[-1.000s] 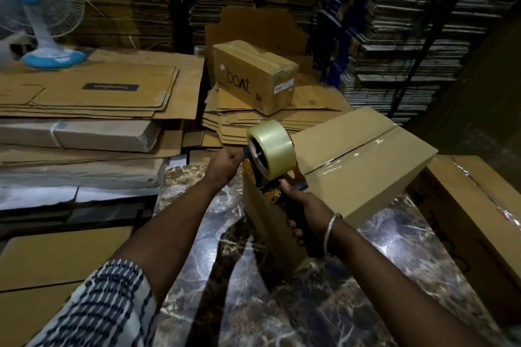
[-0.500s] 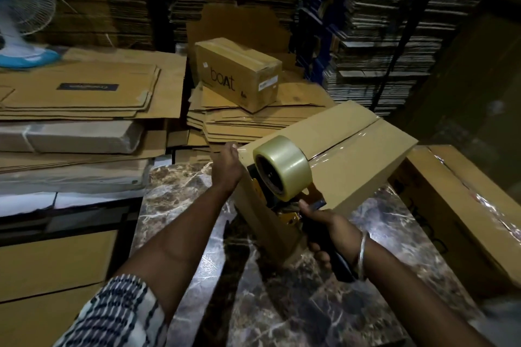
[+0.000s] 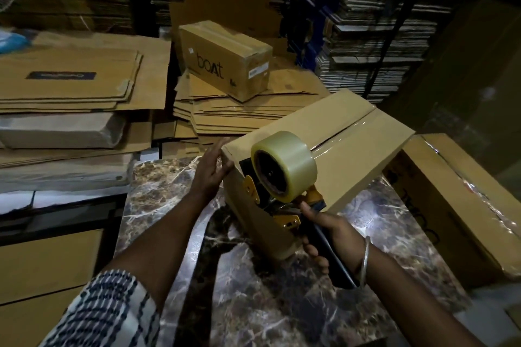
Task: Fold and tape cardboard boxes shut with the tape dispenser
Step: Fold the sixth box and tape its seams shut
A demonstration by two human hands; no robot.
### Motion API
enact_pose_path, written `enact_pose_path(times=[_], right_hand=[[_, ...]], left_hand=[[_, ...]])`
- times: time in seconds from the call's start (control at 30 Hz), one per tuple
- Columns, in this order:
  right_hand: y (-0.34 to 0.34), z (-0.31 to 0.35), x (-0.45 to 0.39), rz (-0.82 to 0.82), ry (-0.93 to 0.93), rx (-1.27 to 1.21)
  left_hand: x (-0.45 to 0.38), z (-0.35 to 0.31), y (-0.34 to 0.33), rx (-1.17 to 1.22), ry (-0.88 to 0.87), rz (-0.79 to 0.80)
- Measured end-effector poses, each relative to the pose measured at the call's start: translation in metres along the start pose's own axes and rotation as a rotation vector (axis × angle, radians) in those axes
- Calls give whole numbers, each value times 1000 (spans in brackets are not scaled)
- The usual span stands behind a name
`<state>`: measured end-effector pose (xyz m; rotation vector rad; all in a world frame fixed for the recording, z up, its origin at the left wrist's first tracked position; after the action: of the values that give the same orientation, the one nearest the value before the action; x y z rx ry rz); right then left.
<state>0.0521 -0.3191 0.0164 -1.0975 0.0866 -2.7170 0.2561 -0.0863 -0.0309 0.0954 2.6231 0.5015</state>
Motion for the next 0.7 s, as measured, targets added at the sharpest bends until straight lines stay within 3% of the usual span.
enact_pose_path(times=[0.17, 0.27, 0.3, 0.37, 0.43, 0.47, 0.57, 0.7], right_hand=[[2, 1, -2, 5, 16, 5], [1, 1, -5, 10, 16, -4], [1, 2, -6, 11, 16, -8], [1, 3, -6, 14, 8, -16], [2, 4, -7, 10, 2, -14], [3, 6, -7, 5, 3, -13], [2, 9, -4, -4, 19, -8], [-1, 17, -3, -20, 64, 22]], left_hand=[[-16, 5, 8, -187, 19, 219], [-20, 3, 12, -429, 37, 223], [-23, -7, 15, -479, -17, 174], [-22, -43, 13, -551, -343, 92], [-12, -61, 5, -540, -661, 100], [-9, -60, 2, -510, -707, 140], [-8, -53, 1, -425, -600, 249], [-11, -65, 3, -416, -555, 213]])
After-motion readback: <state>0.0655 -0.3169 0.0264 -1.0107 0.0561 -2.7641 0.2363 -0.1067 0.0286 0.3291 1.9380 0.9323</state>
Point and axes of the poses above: each hand's wrist, its own x-axis away from the middle knuckle, its own y-axis out of the back of the hand, z = x × y, the point moved 8 cm from there along -x, towards the middle knuckle, and after that the axes turned 2 degrees about -y, right-handed, at the moved point
